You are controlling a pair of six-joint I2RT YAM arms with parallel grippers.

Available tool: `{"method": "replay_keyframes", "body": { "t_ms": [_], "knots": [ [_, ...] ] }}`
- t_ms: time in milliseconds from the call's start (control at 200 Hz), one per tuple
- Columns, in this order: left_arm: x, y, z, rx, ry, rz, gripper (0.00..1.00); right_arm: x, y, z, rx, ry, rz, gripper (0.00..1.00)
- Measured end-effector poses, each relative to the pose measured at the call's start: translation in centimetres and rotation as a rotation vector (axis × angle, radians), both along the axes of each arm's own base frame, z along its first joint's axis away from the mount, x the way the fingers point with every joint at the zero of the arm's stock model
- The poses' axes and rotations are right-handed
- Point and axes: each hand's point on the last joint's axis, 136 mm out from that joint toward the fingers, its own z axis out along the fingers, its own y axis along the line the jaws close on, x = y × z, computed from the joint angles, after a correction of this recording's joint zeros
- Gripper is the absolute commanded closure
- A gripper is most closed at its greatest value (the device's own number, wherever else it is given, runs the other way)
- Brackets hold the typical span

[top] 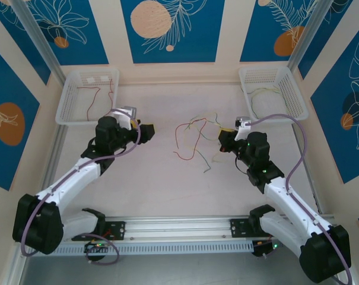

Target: Untangle the cables

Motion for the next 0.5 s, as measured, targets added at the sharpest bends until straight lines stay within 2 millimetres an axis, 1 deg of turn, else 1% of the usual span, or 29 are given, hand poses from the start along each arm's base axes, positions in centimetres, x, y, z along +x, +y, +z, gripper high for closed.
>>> {"method": "replay_keyframes", "body": {
  "t_ms": [100, 170, 245, 320, 420, 500],
  "knots": [
    [-0.2, -1.9, -0.2, -0.012, 0.021, -0.087, 0.08, -0.3, 0.7, 0.8, 0.013, -0.029, 0.047, 1.00],
    [-0.1, -3.2, 0.0, -0.010, 0.020, -0.137, 0.05, -0.6, 1.1, 1.3, 0.021, -0.051, 0.072, 1.00],
    [-0.3, -4.8, 0.6, -0.015, 0.013, -0.194, 0.05, -0.9, 1.3, 1.6, 0.027, -0.068, 0.089, 1.00],
    [-0.4, -6.2, 0.7, -0.017, 0.014, -0.238, 0.06, -1.1, 1.4, 1.8, 0.032, -0.078, 0.100, 1.00],
    [-0.3, -7.5, 0.0, -0.012, 0.036, -0.275, 0.08, -1.3, 1.8, 2.2, 0.038, -0.091, 0.115, 1.00],
    [-0.1, -8.0, -1.3, -0.001, 0.073, -0.280, 0.11, -1.4, 1.8, 2.3, 0.039, -0.096, 0.119, 1.00]
  ]
}}
